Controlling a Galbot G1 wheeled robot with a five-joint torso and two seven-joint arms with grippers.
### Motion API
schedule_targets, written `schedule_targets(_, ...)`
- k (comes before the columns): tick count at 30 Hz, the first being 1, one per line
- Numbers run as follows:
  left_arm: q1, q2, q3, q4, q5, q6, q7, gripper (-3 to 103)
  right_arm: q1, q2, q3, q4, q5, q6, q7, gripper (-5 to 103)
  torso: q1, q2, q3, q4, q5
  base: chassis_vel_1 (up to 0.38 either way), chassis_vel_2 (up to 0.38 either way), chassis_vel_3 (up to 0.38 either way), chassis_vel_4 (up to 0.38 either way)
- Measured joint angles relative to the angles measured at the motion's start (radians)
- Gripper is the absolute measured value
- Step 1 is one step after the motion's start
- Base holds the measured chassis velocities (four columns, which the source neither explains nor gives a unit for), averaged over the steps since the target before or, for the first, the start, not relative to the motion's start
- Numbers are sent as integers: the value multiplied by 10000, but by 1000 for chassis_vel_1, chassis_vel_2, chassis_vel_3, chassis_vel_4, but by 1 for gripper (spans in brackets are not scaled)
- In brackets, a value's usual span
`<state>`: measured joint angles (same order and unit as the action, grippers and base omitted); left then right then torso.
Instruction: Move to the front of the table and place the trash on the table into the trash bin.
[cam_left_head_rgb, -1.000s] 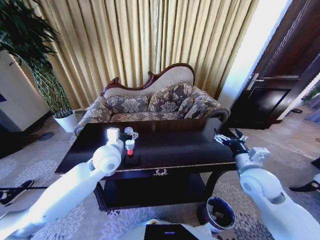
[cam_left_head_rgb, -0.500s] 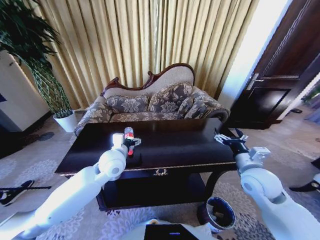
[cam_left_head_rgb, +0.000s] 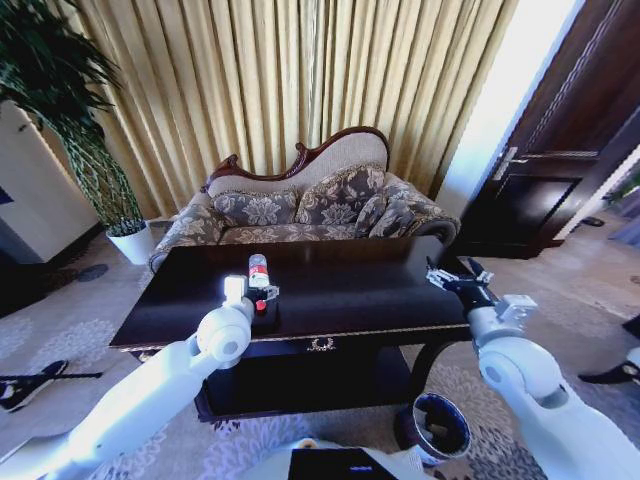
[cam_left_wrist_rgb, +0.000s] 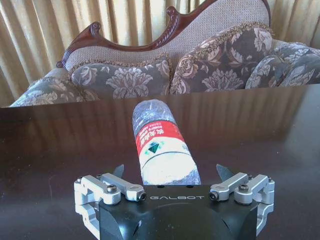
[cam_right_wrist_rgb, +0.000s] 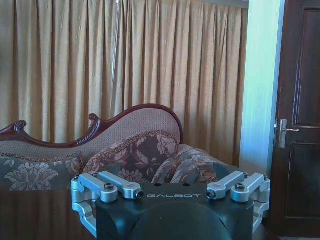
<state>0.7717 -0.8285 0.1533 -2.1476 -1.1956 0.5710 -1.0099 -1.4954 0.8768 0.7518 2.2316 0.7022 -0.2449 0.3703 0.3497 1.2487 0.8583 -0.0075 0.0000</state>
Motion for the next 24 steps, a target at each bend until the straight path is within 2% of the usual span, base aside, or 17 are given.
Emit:
schedule_targets(8, 138, -46, -145, 122, 6, 5, 13, 101, 19, 65, -60, 12, -39, 2, 6, 100, 0, 0, 0, 0, 0, 0, 0, 0, 0)
schedule_targets(11, 173, -72, -191, 177, 6, 5, 12, 88, 49, 76, -102, 21, -50, 3, 9, 100, 0, 0, 0, 0, 0, 0, 0, 0, 0)
schedule_targets(13, 188, -86, -204, 189, 1, 2, 13, 88, 60, 80, -113, 26, -54, 3, 11, 100, 0, 0, 0, 0, 0, 0, 0, 0, 0)
schedule_targets(17, 295, -106, -276, 217, -26, -17, 13, 66, 64, 92, -139, 44, -77, 3, 16, 100, 0, 0, 0, 0, 0, 0, 0, 0, 0)
schedule_targets(19, 307, -106, -296, 219, -28, -27, 16, 66, 65, 93, -139, 46, -80, 3, 16, 100, 0, 0, 0, 0, 0, 0, 0, 0, 0)
schedule_targets(23, 244, -106, -347, 245, -104, -40, 38, 45, 103, 50, -125, 64, -70, 3, 19, 100, 0, 0, 0, 0, 0, 0, 0, 0, 0)
schedule_targets(24, 244, -106, -347, 245, -104, -40, 38, 45, 103, 50, -125, 64, -70, 3, 19, 100, 0, 0, 0, 0, 0, 0, 0, 0, 0)
